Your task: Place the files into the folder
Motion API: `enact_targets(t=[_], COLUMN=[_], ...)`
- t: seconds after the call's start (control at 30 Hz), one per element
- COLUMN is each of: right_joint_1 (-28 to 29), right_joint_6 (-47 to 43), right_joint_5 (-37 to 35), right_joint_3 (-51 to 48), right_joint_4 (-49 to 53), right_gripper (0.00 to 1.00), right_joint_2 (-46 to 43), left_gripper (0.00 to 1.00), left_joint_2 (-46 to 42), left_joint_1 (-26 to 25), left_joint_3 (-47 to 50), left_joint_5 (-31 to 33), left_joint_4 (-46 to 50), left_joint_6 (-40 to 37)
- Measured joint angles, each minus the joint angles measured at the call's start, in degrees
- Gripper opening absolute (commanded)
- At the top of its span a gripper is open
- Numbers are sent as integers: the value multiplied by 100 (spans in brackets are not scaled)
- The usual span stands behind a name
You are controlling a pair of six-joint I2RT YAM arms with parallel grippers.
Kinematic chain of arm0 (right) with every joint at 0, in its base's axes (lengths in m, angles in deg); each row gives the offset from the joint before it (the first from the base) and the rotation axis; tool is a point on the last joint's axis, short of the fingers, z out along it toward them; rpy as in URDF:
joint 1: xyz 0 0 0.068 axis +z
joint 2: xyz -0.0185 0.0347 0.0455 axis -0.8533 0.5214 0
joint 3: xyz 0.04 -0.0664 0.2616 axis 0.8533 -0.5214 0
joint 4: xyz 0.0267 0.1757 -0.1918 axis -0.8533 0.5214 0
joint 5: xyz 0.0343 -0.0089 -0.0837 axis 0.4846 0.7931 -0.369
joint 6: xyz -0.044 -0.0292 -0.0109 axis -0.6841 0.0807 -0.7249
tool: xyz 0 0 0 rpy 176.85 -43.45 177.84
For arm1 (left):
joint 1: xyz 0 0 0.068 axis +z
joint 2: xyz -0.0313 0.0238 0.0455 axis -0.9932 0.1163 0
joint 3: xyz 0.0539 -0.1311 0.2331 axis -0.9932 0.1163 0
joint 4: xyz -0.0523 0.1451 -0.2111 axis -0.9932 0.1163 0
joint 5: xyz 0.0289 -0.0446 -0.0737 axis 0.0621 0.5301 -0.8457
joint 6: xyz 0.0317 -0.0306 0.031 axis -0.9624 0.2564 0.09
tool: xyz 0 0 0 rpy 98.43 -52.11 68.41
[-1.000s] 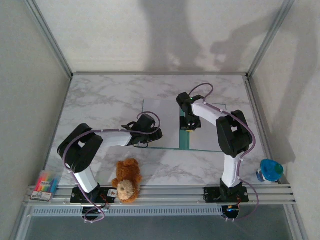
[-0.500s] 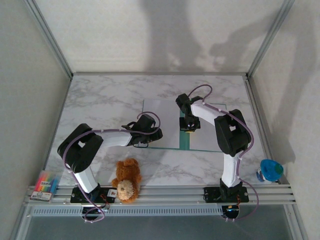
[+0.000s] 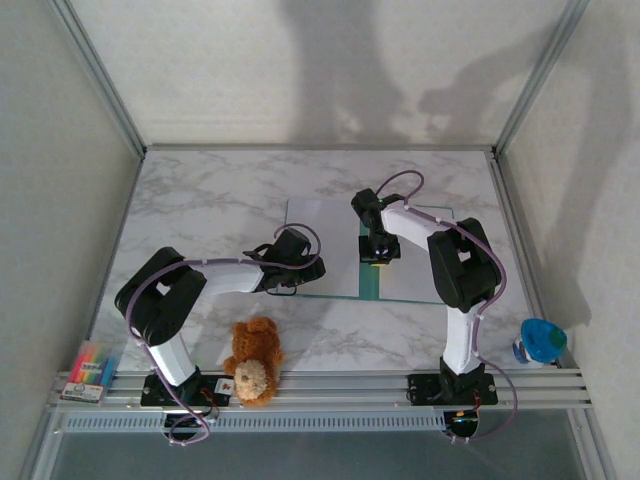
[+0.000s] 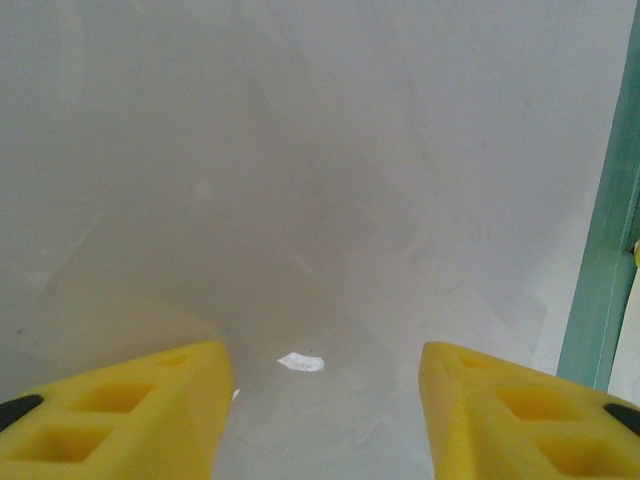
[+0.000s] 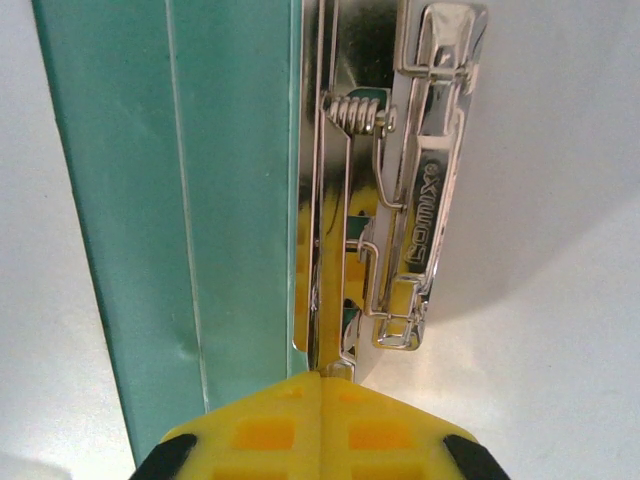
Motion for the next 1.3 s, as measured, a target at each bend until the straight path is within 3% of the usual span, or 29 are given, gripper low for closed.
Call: enact_targets(t=[1.3], right_joint_1=[-35], right_joint_6=[105], right_joint_5=[258], right_joint_3=[9], right_joint_4=[7], right_gripper=[5], right_joint_2=[-105], left_gripper=[54], left_joint_2=[-46], left_joint_1=[-4], left_joint_3=[76], left_joint_5=[4], left_joint_4=[-85], left_joint_6=[0])
